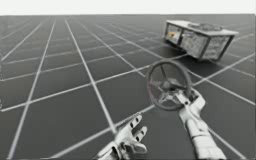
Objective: Pick up and drop off the object
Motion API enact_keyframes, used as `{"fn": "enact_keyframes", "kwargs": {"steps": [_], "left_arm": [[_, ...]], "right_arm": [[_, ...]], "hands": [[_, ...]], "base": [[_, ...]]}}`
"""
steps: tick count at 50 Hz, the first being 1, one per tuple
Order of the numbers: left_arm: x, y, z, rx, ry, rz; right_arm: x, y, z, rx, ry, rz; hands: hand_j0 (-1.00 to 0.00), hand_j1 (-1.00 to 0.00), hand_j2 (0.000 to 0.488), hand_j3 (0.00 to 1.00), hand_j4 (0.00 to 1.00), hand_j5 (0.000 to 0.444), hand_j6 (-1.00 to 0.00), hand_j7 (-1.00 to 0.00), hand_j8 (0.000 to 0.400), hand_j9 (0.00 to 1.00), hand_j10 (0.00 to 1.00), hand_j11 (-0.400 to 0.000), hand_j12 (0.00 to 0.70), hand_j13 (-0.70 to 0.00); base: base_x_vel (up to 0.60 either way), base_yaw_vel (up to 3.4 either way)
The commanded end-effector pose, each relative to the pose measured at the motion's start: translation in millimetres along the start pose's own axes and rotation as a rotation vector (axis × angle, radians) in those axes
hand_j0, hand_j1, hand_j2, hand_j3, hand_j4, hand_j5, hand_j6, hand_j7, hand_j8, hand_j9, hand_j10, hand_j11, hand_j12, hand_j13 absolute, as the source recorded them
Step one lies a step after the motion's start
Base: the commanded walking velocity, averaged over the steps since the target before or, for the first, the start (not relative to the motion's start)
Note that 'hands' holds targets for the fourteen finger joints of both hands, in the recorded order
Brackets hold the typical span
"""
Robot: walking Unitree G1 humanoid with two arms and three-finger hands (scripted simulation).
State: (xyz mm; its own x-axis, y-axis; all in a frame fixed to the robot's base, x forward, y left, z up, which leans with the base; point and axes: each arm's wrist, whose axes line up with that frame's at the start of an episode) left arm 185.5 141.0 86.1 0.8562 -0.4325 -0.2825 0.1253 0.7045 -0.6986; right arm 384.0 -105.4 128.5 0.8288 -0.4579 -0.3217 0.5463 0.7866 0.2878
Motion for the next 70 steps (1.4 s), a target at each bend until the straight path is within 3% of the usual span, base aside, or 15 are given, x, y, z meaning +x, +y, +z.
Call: {"fn": "enact_keyframes", "kwargs": {"steps": [1, 70], "left_arm": [[1.8, -2.6, 0.2, 0.010, 0.008, -0.001], [1.8, -2.6, 0.2, 0.010, 0.008, -0.001]], "right_arm": [[2.7, -3.1, 5.2, 0.024, -0.017, -0.003], [2.7, -3.1, 5.2, 0.024, -0.017, -0.003]], "hands": [[0.00, 0.00, 0.000, 1.00, 1.00, 0.000, 0.00, 0.00, 0.000, 1.00, 1.00, -0.400, 0.000, -0.700], [0.00, 0.00, 0.000, 1.00, 1.00, 0.000, 0.00, 0.00, 0.000, 1.00, 1.00, -0.400, 0.000, -0.700]], "base": [[0.56, 0.08], [0.57, 0.06]]}}
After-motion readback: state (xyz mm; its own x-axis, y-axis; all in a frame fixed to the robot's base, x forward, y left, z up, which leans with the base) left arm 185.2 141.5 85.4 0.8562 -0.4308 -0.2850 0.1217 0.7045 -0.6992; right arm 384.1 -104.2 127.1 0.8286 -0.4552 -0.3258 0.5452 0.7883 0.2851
